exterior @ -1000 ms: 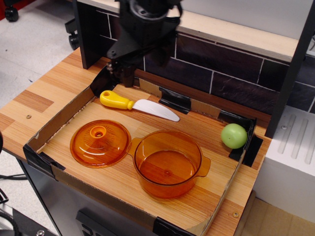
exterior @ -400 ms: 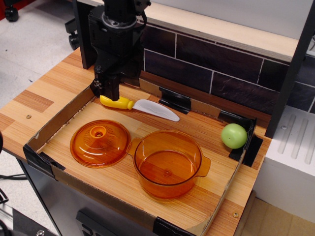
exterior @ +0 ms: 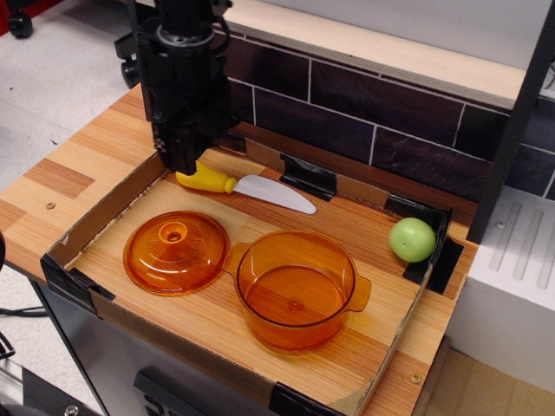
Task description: Put knife in pot
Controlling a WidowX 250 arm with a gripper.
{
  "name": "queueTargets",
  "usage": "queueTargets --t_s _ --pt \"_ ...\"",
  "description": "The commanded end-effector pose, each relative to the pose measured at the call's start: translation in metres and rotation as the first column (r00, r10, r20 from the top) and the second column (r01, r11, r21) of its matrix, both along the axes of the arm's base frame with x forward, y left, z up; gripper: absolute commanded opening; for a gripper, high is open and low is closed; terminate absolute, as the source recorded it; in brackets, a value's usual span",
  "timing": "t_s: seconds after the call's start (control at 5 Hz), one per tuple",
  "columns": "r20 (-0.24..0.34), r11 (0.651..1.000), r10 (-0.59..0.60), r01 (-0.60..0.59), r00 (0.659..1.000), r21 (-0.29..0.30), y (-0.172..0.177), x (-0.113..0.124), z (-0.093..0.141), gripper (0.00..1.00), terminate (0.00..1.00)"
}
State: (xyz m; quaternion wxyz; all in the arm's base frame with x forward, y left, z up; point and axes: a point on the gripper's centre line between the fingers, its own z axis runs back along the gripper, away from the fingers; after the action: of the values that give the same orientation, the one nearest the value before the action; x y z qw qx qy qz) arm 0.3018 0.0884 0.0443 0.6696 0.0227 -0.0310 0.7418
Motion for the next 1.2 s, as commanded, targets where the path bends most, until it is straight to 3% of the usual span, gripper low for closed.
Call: queueTargets --t_s 0.0,0.4,1.0 --pt "0.086 0.999 -0.031 0.029 0.996 0.029 0.004 0.002 0.002 1.0 0.0" --pt "0.108 0.996 -0.073 0.067 0.991 0.058 0.002 0.005 -0.009 1.0 0.0" --pt "0.077 0.993 -0.107 0.103 0.991 0.059 0.005 0.001 -0.026 1.0 0.0"
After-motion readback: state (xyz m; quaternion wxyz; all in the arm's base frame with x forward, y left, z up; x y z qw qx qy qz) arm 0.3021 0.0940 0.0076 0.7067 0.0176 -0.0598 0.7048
